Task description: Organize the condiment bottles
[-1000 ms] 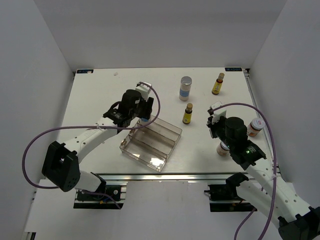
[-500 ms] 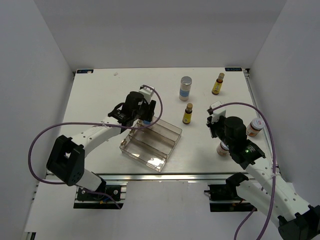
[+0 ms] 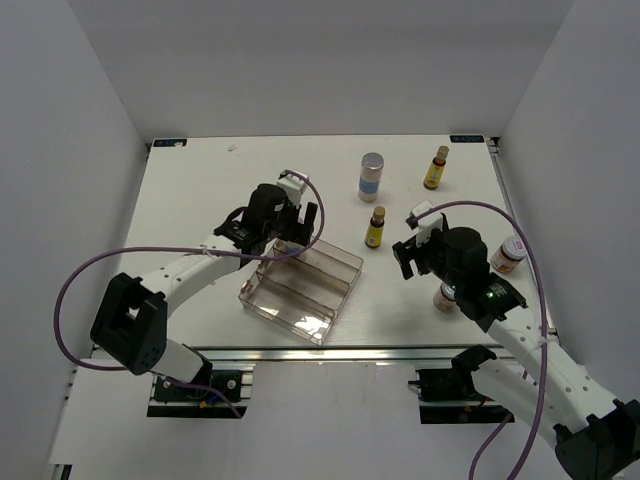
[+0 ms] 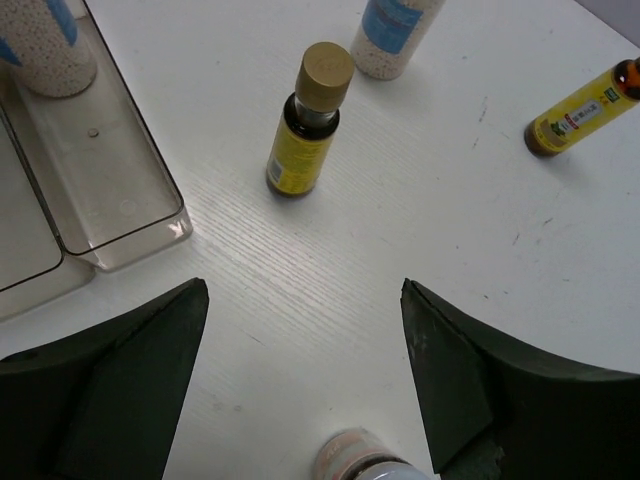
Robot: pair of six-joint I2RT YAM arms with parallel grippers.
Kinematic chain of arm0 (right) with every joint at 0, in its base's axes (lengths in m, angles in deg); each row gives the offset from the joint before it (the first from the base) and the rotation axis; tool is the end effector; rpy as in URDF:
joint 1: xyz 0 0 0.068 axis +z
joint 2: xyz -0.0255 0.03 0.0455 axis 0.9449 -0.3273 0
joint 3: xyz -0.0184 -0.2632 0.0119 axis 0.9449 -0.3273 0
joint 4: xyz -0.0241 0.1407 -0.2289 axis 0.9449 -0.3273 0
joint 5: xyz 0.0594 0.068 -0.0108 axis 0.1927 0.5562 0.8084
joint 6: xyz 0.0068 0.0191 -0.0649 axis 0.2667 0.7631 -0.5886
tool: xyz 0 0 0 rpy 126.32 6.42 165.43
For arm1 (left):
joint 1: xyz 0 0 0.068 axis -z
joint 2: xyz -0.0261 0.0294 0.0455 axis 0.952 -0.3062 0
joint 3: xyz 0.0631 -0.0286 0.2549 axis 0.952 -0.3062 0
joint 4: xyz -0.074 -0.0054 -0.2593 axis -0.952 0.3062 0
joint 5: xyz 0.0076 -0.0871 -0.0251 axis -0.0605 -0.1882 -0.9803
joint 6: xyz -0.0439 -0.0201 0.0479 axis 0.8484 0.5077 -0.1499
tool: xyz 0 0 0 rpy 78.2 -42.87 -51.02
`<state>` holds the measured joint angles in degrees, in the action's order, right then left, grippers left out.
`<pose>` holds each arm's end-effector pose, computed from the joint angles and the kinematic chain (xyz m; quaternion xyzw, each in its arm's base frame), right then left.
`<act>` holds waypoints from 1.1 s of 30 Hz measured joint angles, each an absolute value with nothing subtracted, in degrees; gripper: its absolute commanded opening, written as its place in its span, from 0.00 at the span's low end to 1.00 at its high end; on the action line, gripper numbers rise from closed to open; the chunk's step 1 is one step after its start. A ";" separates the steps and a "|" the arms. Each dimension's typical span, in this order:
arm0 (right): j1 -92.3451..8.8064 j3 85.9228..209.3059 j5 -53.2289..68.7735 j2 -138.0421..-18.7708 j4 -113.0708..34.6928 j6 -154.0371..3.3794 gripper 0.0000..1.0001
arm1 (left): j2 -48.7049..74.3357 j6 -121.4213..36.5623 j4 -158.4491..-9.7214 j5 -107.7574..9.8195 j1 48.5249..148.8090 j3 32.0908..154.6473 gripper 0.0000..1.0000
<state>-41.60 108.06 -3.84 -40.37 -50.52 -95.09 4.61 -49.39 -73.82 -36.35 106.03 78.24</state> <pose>0.1888 0.1017 0.2748 -0.2742 0.7657 0.0548 0.5793 0.2938 -0.1922 0.2339 0.2064 0.8611 -0.1209 0.4487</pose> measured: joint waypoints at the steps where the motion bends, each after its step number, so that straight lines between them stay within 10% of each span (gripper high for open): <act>1: -41.60 108.95 -3.35 -41.71 -50.60 -95.29 0.84 | 4.98 -49.36 -73.93 -36.57 106.03 78.19 0.98; 18: -45.58 151.70 0.99 -87.69 -52.42 -87.20 0.89 | 36.45 -55.99 -80.55 -20.74 105.75 68.62 0.98; 33: -48.77 176.29 -3.33 -116.78 -58.84 -82.29 0.89 | 34.25 -59.33 -82.04 -17.22 103.46 67.42 0.98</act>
